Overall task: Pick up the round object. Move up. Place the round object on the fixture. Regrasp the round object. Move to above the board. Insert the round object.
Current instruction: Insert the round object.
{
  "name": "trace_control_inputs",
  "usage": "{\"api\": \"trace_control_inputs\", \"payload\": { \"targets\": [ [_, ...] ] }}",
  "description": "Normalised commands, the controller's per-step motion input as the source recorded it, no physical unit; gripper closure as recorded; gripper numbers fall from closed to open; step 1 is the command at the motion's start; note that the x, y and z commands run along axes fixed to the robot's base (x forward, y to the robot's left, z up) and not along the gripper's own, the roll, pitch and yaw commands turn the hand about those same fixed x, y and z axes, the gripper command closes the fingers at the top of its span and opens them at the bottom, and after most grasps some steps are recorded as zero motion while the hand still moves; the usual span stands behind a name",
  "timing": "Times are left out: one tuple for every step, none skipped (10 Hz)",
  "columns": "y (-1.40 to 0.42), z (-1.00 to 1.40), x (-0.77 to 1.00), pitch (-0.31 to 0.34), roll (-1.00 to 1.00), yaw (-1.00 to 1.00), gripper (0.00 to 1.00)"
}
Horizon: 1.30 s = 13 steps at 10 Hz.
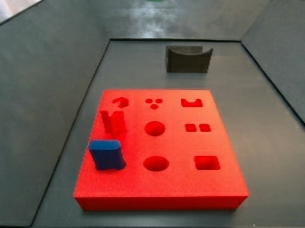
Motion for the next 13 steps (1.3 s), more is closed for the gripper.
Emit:
{"api": "trace_control_inputs", "payload": {
  "targets": [
    [-0.76,-1.00,0.19,0.000,0.00,0.00,1.00],
    [-0.70,-1.00,0.10,-0.020,0.00,0.00,1.00],
    [-0.61,-1.00,0.03,-0.020,0.00,0.00,1.00],
    [-0.38,-1.00,0.00,-0.014,0.00,0.00,1.00],
    [-0.02,-1.00,0.03,0.000,-0.07,0.00,1.00],
    [0.09,-0.88,0.06,-0.013,-0.15,0.00,1.00],
    [0.16,-0.89,0.16,0.000,-0.14,-0.02,1.00],
    [0.00,-0.56,0.23,-0.047,-0.27,-0.07,1.00],
    [0.00,-0.48,0.19,-0.147,-0.30,-0.16,1.00],
    [0.00,-0.65,0.04,-0.124,-0.23,-0.10,1.00],
    [0.02,-0.72,0.03,-0.091,-0.15,-0.08,1.00],
    [0.02,-0.58,-0.01,-0.083,-0.03,0.00,1.00],
    [0.00,-0.45,-0.13,-0.111,-0.08,0.00,1.00]
  ]
}}
